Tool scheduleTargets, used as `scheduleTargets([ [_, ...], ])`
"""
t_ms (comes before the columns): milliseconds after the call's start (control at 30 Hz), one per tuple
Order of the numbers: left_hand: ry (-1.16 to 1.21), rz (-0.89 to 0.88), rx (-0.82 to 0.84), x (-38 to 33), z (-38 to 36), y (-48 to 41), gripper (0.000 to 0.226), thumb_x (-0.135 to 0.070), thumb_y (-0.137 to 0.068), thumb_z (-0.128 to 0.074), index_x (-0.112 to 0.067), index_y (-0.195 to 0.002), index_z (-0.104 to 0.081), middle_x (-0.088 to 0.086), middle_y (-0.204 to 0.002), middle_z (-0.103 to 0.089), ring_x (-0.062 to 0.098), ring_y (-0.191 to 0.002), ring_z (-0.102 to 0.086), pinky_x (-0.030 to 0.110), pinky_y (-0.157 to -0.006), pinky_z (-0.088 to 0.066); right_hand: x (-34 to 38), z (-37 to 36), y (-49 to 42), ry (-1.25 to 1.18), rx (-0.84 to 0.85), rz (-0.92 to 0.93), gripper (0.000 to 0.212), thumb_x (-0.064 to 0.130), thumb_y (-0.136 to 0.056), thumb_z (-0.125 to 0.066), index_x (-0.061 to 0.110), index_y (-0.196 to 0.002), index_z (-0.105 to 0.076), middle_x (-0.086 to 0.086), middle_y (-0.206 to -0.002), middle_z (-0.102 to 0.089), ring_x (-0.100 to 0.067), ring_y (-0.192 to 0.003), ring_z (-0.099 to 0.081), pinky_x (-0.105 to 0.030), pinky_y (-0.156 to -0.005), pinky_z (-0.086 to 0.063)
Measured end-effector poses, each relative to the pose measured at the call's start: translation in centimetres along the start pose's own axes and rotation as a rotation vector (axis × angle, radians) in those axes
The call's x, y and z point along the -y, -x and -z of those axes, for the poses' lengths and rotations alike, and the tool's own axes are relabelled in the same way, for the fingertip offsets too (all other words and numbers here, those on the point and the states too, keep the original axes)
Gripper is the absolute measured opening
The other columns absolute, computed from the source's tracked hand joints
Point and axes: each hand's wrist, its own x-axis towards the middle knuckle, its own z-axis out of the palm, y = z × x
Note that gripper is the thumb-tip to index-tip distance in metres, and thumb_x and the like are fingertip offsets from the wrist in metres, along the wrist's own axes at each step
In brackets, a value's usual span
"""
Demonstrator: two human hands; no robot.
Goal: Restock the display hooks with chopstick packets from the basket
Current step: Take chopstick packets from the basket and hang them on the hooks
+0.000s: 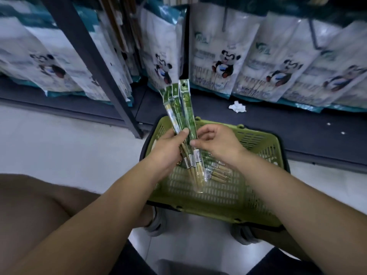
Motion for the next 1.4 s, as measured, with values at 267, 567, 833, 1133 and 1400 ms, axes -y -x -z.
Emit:
scheduleTargets([
  [267,-0.281,-0.216,0.142,-5.3,-3.8,2.9,0.015,-0.020,-0.103,-0.060,-0.010,-0.107,-0.070,0.006,-0.103,-0.078,0.028,-0.104,-0.071,0.043,-0.097,-0.054,5.6,3.8,5.0,0.376,-0.216,0.291,0.027,0.039,-0.067,-0.093,0.026,-0.074,-0.071,0.008,-0.073,-0.056,-0.001,-0.061,-0.051,-0.016,-0.055,-0.039],
  [567,-0.350,-0.392,0.439,-14.8,-6.9,7.3,0.012,-0.020,-0.105,-0.055,-0.016,-0.115,-0.062,0.002,-0.089,-0.078,0.018,-0.083,-0.075,0.027,-0.071,-0.059,16.0,10.9,8.3,-0.060,-0.375,0.445,0.008,0.028,-0.090,-0.076,0.021,-0.089,-0.072,-0.002,-0.081,-0.071,-0.009,-0.073,-0.064,-0.018,-0.062,-0.051],
  [833,-0.360,-0.685,0.519,-22.3,-12.6,8.9,0.011,-0.009,-0.103,-0.056,-0.017,-0.110,-0.059,-0.003,-0.083,-0.076,0.015,-0.080,-0.073,0.030,-0.074,-0.060,26.7,15.3,9.0,-0.222,-0.546,0.655,0.012,0.027,-0.094,-0.072,0.016,-0.091,-0.071,-0.003,-0.073,-0.070,-0.007,-0.061,-0.065,-0.019,-0.054,-0.050],
  [1133,-0.366,-0.812,0.512,-26.2,-15.0,7.8,0.017,-0.018,-0.101,-0.061,-0.024,-0.116,-0.060,-0.001,-0.096,-0.078,0.018,-0.092,-0.075,0.027,-0.078,-0.058,31.2,17.5,7.6,-0.244,-0.568,0.679,0.019,0.034,-0.089,-0.077,0.017,-0.083,-0.070,0.003,-0.067,-0.064,-0.008,-0.062,-0.061,-0.020,-0.056,-0.050],
  [1400,-0.238,-0.810,0.520,-26.8,-15.0,7.7,0.012,-0.020,-0.100,-0.064,-0.027,-0.109,-0.068,0.009,-0.097,-0.079,0.022,-0.087,-0.076,0.025,-0.075,-0.059,33.0,18.0,6.9,-0.326,-0.521,0.670,0.009,0.019,-0.090,-0.076,0.018,-0.095,-0.070,0.010,-0.068,-0.065,-0.004,-0.063,-0.061,-0.020,-0.053,-0.048],
])
